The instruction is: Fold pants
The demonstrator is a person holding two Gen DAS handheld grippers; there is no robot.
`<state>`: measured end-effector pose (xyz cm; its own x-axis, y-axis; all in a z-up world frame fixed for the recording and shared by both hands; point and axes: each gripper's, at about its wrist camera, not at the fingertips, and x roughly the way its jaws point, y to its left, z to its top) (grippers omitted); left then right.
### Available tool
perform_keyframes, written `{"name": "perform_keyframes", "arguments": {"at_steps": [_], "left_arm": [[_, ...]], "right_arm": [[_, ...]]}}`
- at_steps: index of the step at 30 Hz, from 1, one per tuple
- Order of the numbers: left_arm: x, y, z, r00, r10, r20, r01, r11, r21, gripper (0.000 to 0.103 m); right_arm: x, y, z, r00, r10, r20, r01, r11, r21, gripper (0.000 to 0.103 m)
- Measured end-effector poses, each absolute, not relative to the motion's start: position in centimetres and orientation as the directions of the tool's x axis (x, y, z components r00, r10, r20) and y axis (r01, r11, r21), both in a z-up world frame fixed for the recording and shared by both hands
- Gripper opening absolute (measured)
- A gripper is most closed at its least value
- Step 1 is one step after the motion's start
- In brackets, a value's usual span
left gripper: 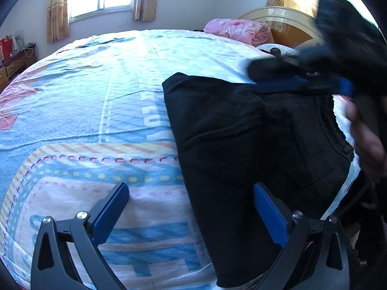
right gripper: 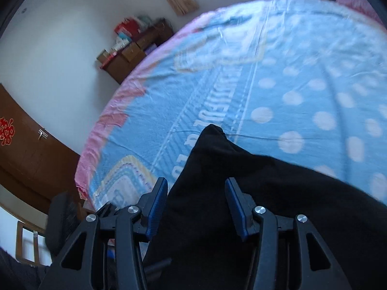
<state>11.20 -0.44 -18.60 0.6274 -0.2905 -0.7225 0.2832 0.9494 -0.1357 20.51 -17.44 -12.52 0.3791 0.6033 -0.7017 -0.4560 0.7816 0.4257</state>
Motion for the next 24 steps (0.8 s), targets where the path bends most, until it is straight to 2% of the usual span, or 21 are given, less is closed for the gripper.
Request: {"name": "perform_keyframes", "arguments": {"at_steps": [1,3,5,7,11,13,20,24], "left_arm": [[11.2,-0.5,-18.6,0.627,-0.288,-0.724,0.279,0.951,-0.136,0.103],[11.3,-0.5,-18.6,0.626,-0.279,-0.728,0.272,0.953,-0.131,0.103],[11.4,-0.6,-18.6,0.627,-0.267,-0.732,0.264,0.957,-0.123,0.103],[11.3,-0.8,-18.8,0.627,-0.259,-0.734,0.259,0.959,-0.118,0.103],[11.5,-1.4,-19.0,0.628,-0.238,-0.741,0.258,0.962,-0.091,0.103],[11.2,-1.4,-19.0,0.635,-0.232,-0.737,0.258,0.963,-0.08,0.103],[11.2,-1.0,-18.5,0.626,-0.232,-0.745,0.227,0.968,-0.11,0.103],[10.6,-1.6,-17.3,0.672,-0.202,-0.713,0.231,0.971,-0.057,0.103]], "right_arm": [[19.6,-17.7,-12.3,0.413,0.576,-0.705,-0.454,0.802,0.389,0.052],[17.3,-18.6,-11.7,0.537,0.421,-0.73,-0.424,0.884,0.198,0.054],[15.2,-18.2,-12.2,0.66,0.176,-0.73,-0.351,0.932,-0.092,0.054],[14.2,-17.9,-13.4,0.679,0.066,-0.732,-0.337,0.913,-0.231,0.054],[14.5,-18.5,-16.9,0.622,0.018,-0.783,-0.33,0.913,-0.241,0.059],[14.5,-19.0,-17.2,0.646,0.038,-0.762,-0.323,0.919,-0.227,0.064],[14.2,-19.7,-16.2,0.627,0.073,-0.776,-0.323,0.93,-0.174,0.065],[12.8,-21.5,-14.9,0.648,0.106,-0.754,-0.287,0.951,-0.113,0.065]]}}
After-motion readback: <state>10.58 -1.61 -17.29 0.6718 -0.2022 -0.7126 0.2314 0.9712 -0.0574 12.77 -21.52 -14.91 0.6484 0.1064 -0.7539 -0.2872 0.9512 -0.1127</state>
